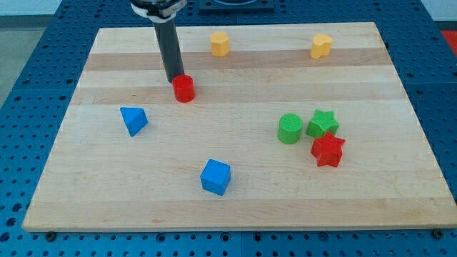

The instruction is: Slide the red circle closer to the green circle

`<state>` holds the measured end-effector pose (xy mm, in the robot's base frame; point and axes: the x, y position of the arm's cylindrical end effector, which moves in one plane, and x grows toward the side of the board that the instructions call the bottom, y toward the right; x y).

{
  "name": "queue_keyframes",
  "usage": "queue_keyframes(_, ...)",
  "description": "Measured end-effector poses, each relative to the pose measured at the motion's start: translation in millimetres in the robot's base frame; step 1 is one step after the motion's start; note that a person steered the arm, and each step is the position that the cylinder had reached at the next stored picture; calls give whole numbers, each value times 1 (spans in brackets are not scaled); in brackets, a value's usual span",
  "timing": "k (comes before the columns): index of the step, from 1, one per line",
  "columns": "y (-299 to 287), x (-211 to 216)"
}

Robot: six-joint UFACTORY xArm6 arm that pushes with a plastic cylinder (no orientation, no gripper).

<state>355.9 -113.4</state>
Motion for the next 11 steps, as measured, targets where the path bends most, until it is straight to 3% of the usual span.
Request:
queue_keyframes(3, 51, 82)
queue_keyframes(6, 37, 129)
queue_keyframes(8, 37, 100)
queue_keyframes(11, 54, 111)
